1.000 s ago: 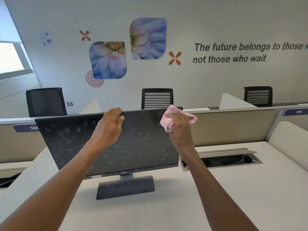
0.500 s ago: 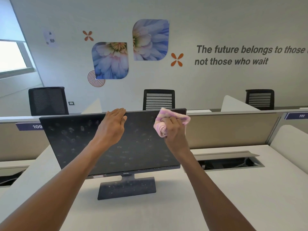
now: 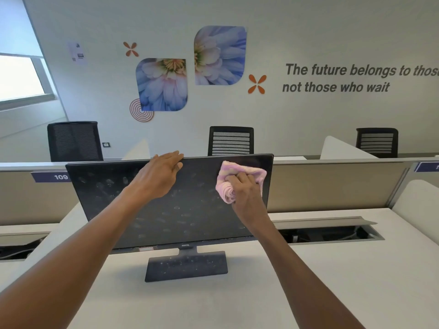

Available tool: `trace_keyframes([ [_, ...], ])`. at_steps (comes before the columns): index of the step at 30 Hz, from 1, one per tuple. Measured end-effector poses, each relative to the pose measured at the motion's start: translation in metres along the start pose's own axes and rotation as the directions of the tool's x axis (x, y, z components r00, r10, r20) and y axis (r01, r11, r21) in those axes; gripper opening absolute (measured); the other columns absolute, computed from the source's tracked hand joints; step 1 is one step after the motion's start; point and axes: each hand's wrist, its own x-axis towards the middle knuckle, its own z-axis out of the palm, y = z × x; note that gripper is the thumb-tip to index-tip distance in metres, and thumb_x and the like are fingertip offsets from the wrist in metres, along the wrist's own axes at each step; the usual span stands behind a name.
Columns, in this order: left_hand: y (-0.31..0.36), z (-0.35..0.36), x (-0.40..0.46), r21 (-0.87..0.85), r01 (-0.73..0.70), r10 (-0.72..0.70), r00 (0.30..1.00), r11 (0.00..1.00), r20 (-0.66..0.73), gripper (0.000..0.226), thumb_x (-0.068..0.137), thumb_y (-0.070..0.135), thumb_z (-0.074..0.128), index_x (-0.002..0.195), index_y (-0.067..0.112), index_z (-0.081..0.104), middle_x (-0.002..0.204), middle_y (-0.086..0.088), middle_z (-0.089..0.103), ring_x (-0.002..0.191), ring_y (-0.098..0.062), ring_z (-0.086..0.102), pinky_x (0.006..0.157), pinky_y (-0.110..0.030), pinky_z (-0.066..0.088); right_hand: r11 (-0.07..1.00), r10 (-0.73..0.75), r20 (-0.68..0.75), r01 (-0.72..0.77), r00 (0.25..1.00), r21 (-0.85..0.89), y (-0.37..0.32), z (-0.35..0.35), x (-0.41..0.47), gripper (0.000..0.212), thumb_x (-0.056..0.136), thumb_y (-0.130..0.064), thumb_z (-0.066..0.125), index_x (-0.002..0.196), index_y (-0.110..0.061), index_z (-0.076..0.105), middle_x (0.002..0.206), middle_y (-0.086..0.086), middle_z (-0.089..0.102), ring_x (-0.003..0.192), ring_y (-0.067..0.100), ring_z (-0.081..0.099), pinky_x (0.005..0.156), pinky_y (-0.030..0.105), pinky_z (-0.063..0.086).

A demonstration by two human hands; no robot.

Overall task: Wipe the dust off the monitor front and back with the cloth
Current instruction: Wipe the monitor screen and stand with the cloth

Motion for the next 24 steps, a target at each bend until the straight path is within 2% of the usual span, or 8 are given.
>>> trace_keyframes([
  [4,-0.014,0.0,-0.009,0.03,0.037,-0.036,0.998,0.999,-0.047,0.048,0.107,0.031,0.029,0.152,0.013,0.033,0.161,-0.004,0.027,0.149,-0.019,0.02,0.122,-0.036,0.015,0.99,0.142,-0.097,-0.14,0.985,0.024,0.01,-0.003,-0.003,0.045,0.068,0.004,0.074,0.11,-0.011,0.067,0.102,0.009,0.063,0.091,0.029,0.058,0.076,0.039,0.048],
  [7,-0.016,0.003,-0.011,0.014,0.046,-0.044,0.994,0.999,-0.096,0.046,0.107,0.027,0.031,0.151,0.014,0.036,0.159,-0.003,0.029,0.149,-0.018,0.02,0.122,-0.036,0.013,0.995,0.094,-0.124,-0.089,0.988,0.044,-0.008,-0.009,0.018,0.042,0.072,0.004,0.069,0.111,-0.009,0.067,0.102,0.011,0.063,0.092,0.029,0.058,0.076,0.039,0.047],
  [11,-0.017,0.001,-0.01,-0.003,0.046,-0.046,0.994,0.999,-0.097,0.044,0.107,0.028,0.031,0.149,0.019,0.04,0.158,0.0,0.032,0.149,-0.017,0.022,0.123,-0.037,0.01,0.998,-0.031,-0.01,0.032,0.999,0.053,-0.036,0.002,0.017,0.045,0.073,-0.004,0.076,0.116,-0.012,0.066,0.109,0.008,0.064,0.099,0.027,0.057,0.079,0.038,0.048],
  [14,-0.02,-0.002,-0.011,-0.014,0.049,-0.05,0.995,0.999,-0.081,0.044,0.107,0.028,0.031,0.149,0.02,0.039,0.157,0.001,0.036,0.148,-0.017,0.025,0.123,-0.037,0.012,0.999,0.002,-0.003,-0.002,1.0,0.043,-0.031,0.012,-0.006,0.045,0.072,-0.007,0.081,0.114,-0.013,0.068,0.108,0.007,0.066,0.097,0.025,0.06,0.079,0.035,0.05],
  [18,-0.019,-0.004,-0.012,-0.031,0.051,-0.053,0.995,0.998,-0.08,0.044,0.107,0.027,0.031,0.149,0.02,0.04,0.155,0.002,0.039,0.146,-0.017,0.028,0.122,-0.036,0.013,0.994,0.103,-0.111,-0.099,0.989,0.041,-0.027,0.007,0.007,0.044,0.071,0.003,0.075,0.113,-0.009,0.067,0.102,0.01,0.064,0.095,0.028,0.06,0.08,0.038,0.049],
  [21,-0.015,-0.005,-0.012,-0.049,0.07,-0.074,0.993,0.996,-0.09,0.043,0.107,0.026,0.032,0.148,0.02,0.042,0.153,0.002,0.041,0.144,-0.018,0.031,0.121,-0.035,0.013,0.997,0.015,-0.111,-0.007,0.994,0.071,-0.047,0.001,0.028,0.04,0.075,0.001,0.069,0.114,-0.009,0.067,0.103,0.011,0.064,0.096,0.029,0.058,0.08,0.04,0.048],
  [24,-0.015,-0.007,-0.012,-0.051,0.088,-0.092,0.992,0.995,-0.084,0.043,0.107,0.026,0.032,0.148,0.02,0.042,0.153,0.001,0.042,0.143,-0.019,0.033,0.121,-0.035,0.014,0.994,-0.102,-0.031,0.103,0.994,0.046,-0.065,0.012,0.019,0.041,0.075,-0.003,0.075,0.114,-0.011,0.067,0.105,0.011,0.064,0.096,0.03,0.058,0.08,0.043,0.05],
])
